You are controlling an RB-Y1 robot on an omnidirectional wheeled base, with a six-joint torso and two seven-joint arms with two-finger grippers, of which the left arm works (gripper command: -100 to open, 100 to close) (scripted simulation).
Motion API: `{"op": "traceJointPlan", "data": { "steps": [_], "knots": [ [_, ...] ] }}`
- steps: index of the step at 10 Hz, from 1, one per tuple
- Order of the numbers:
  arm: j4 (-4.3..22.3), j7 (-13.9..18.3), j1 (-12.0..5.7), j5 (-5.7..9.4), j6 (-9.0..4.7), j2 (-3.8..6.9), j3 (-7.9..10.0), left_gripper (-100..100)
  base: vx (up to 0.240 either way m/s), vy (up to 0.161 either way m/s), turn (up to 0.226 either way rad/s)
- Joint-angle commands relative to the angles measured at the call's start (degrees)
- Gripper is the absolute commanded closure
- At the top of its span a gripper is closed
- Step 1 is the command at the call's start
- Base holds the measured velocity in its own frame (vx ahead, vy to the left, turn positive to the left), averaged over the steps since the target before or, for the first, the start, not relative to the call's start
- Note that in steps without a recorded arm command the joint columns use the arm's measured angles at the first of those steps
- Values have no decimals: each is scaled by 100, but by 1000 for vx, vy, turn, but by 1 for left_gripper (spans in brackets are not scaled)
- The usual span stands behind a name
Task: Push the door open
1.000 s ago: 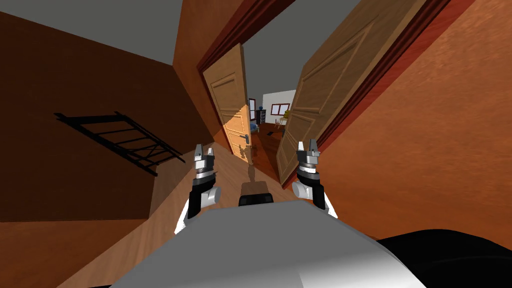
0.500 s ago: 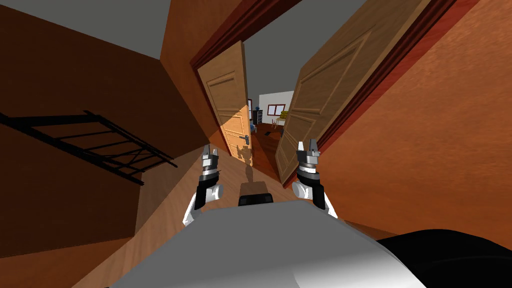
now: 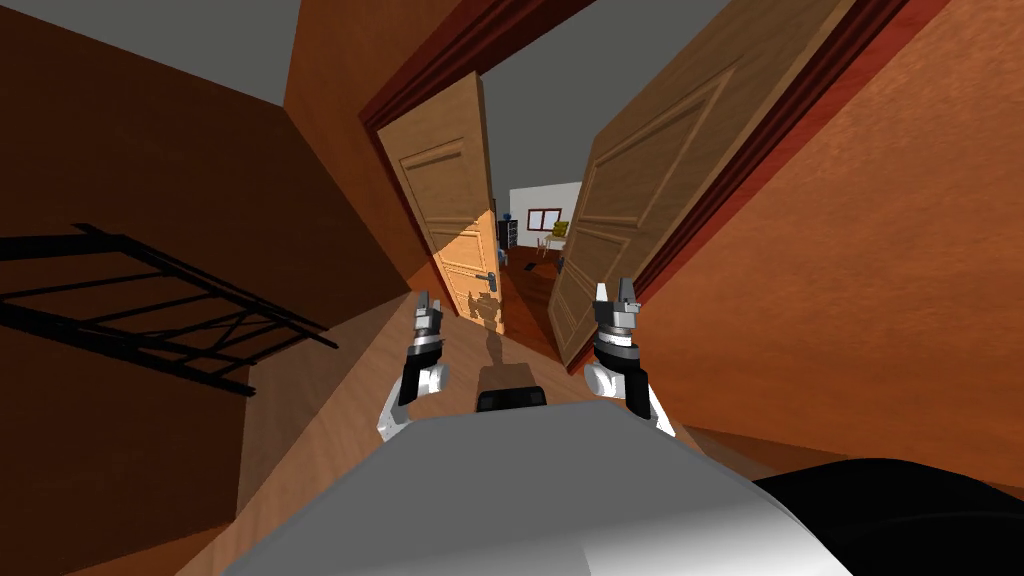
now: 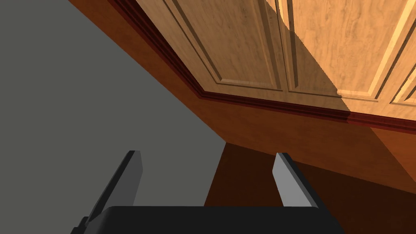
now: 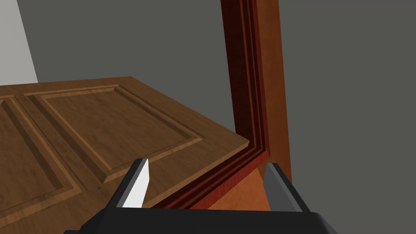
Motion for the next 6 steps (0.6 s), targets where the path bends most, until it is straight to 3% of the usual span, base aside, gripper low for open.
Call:
{"op": "traceJointPlan", "data": {
  "steps": [1,6],
  "knots": [
    [256,-5,-140,1,14,24,15,-100,66,117,-135],
    [1038,0,-620,19,90,95,89,-100,56,109,-154]
  ]
}}
